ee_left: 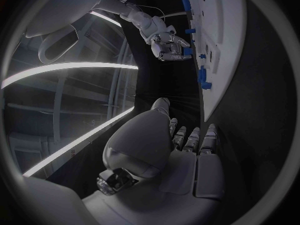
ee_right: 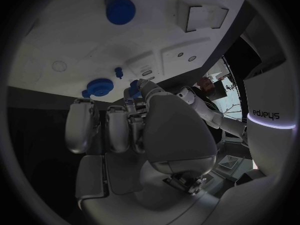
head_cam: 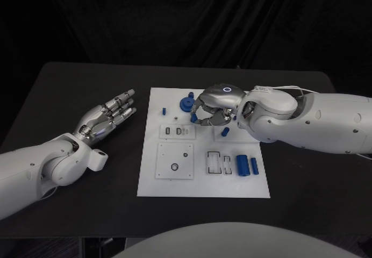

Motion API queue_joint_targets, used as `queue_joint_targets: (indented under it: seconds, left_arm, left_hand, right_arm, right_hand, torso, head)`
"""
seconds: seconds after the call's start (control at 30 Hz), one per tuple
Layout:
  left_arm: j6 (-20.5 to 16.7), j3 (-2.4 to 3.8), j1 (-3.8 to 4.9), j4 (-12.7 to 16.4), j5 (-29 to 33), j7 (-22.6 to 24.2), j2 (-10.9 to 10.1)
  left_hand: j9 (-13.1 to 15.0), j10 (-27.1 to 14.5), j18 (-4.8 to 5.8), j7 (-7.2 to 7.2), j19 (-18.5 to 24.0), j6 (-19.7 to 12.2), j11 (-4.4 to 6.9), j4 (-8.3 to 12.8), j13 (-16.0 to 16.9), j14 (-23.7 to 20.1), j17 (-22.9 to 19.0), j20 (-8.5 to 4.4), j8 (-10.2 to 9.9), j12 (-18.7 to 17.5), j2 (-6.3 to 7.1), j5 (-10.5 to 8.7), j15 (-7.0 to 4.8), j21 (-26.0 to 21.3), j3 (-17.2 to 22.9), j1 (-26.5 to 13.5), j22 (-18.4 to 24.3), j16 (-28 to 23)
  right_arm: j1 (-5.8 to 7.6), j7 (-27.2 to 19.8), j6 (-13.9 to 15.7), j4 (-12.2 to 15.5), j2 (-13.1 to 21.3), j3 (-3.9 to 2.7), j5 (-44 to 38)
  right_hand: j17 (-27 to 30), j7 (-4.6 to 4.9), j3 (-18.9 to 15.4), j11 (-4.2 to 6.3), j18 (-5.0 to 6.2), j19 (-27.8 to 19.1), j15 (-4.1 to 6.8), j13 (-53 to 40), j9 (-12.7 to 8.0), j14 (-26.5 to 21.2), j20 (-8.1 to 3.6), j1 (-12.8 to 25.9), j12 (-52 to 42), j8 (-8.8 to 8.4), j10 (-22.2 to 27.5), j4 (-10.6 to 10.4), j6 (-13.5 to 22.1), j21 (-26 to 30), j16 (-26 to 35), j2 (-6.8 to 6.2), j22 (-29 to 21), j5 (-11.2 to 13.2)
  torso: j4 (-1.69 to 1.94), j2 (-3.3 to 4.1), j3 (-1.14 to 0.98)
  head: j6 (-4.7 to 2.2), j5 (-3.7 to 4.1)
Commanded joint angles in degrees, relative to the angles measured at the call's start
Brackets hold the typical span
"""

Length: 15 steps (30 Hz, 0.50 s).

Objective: Assemble the parts on the task board

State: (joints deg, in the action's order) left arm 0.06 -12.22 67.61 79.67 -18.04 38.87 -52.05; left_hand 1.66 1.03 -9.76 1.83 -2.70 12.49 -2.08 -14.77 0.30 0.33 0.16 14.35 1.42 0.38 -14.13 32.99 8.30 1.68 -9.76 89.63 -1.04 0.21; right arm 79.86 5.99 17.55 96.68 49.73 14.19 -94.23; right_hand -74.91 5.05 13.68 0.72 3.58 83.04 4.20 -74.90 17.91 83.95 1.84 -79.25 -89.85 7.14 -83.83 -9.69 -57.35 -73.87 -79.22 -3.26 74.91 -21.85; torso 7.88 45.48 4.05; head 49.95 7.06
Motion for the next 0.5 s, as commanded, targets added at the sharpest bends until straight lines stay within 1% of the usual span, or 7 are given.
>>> queue_joint_targets:
  seconds: [0.03,0.13,0.17,0.27,0.3,0.4,0.5]
  left_arm:
    - [0.1,0.04,-0.07,0.3,0.0,4.7,0.1]
    - [0.1,0.04,-0.07,0.3,0.0,4.7,0.2]
    - [0.1,0.04,-0.07,0.3,0.0,4.7,0.2]
    - [0.1,0.04,-0.07,0.3,0.0,4.6,0.2]
    - [0.1,0.04,-0.07,0.3,0.0,4.5,0.2]
    - [0.1,0.04,-0.07,0.3,0.0,4.4,0.2]
    - [0.2,0.04,-0.07,0.2,0.0,4.4,0.3]
  left_hand:
    - [0.1,0.2,-0.58,0.10,0.0,0.1,-0.28,0.0,0.1,0.1,0.0,0.44,0.3,0.0,0.09,0.17,0.21,0.4,0.2,0.3,-0.1,0.0]
    - [0.1,0.2,-0.59,0.08,0.0,0.1,-0.28,0.0,0.1,0.1,0.0,0.45,0.3,0.0,0.12,0.17,0.21,0.4,0.2,0.2,-0.1,0.0]
    - [0.1,0.2,-0.59,0.08,0.0,0.1,-0.28,0.0,0.1,0.1,0.0,0.45,0.3,0.0,0.12,0.17,0.21,0.4,0.2,0.2,-0.1,0.0]
    - [0.1,0.2,-0.59,0.08,0.0,0.1,-0.28,0.0,0.1,0.1,0.0,0.45,0.3,0.0,0.12,0.17,0.21,0.4,0.2,0.2,-0.1,0.0]
    - [0.0,0.2,-0.59,0.07,0.0,0.0,-0.28,0.0,0.0,0.1,0.0,0.45,0.3,0.0,0.12,0.16,0.20,0.3,0.2,0.2,-0.1,0.0]
    - [0.0,0.2,-0.59,0.06,0.0,0.0,-0.28,0.0,0.0,0.1,0.0,0.45,0.3,-0.1,0.12,0.16,0.20,0.3,0.2,0.2,-0.1,0.0]
    - [0.0,0.2,-0.59,0.03,0.0,0.0,-0.28,0.0,0.0,0.1,0.0,0.45,0.3,-0.1,0.12,0.15,0.20,0.3,0.2,0.2,-0.1,0.0]
  right_arm:
    - [-0.52,1.7,-2.4,-0.2,-0.7,-0.03,-2.4]
    - [-0.76,2.2,-2.7,-0.2,-1.1,-0.03,-2.6]
    - [-0.83,2.3,-2.8,-0.2,-1.2,-0.03,-2.7]
    - [-0.95,2.9,-3.5,-0.2,-1.5,-0.03,-2.8]
    - [-0.98,3.2,-3.8,-0.2,-1.5,-0.03,-2.8]
    - [-1.04,3.8,-4.5,-0.4,-1.8,-0.03,-2.8]
    - [-1.21,4.1,-4.9,-0.5,-2.1,-0.03,-2.8]
  right_hand:
    - [-5.8,-0.77,-0.1,0.33,0.16,0.2,0.47,-15.1,1.3,3.9,-0.14,0.2,-0.2,0.20,-6.2,0.4,-1.1,-0.1,-0.3,-0.44,7.4,0.3]
    - [-5.8,-0.76,-0.1,0.31,0.16,0.2,0.46,-15.1,1.3,3.9,-0.14,0.2,-0.2,0.20,-6.2,0.4,-1.2,-0.1,-0.4,-0.47,7.4,0.2]
    - [-5.8,-0.76,-0.1,0.30,0.16,0.2,0.45,-15.1,1.3,3.9,-0.14,0.2,-0.2,0.20,-6.2,0.4,-1.2,-0.1,-0.4,-0.48,7.4,0.2]
    - [-5.9,-0.75,-0.1,0.29,0.19,0.2,0.44,-15.1,1.4,3.9,-0.13,0.2,-0.2,0.17,-6.2,0.5,-1.1,0.0,-0.4,-0.54,7.4,0.0]
    - [-5.9,-0.74,-0.1,0.29,0.18,0.2,0.43,-15.1,1.4,3.9,-0.13,0.3,-0.2,0.16,-6.2,0.5,-1.1,0.0,-0.4,-0.55,7.4,0.0]
    - [-5.8,-0.71,-0.1,0.26,0.21,0.1,0.43,-15.1,1.4,3.9,-0.13,0.3,-0.2,0.11,-6.2,0.6,-1.1,0.1,-0.4,-0.59,7.3,-0.1]
    - [-5.8,-0.69,-0.1,0.25,0.22,0.1,0.42,-15.1,1.4,3.9,-0.12,0.3,-0.2,0.06,-6.2,0.6,-1.0,0.2,-0.4,-0.61,7.3,-0.2]
  torso:
    - [-0.11,0.03,-0.01]
    - [-0.21,0.15,-0.07]
    - [-0.19,0.16,-0.08]
    - [-0.15,0.11,-0.03]
    - [-0.19,0.05,0.01]
    - [-0.32,0.05,0.03]
    - [-0.20,0.03,0.00]
  head:
    - [0.05,-0.07]
    - [0.05,-0.21]
    - [0.05,-0.22]
    - [0.05,-0.18]
    - [0.05,-0.20]
    - [0.05,-0.20]
    - [0.05,-0.15]
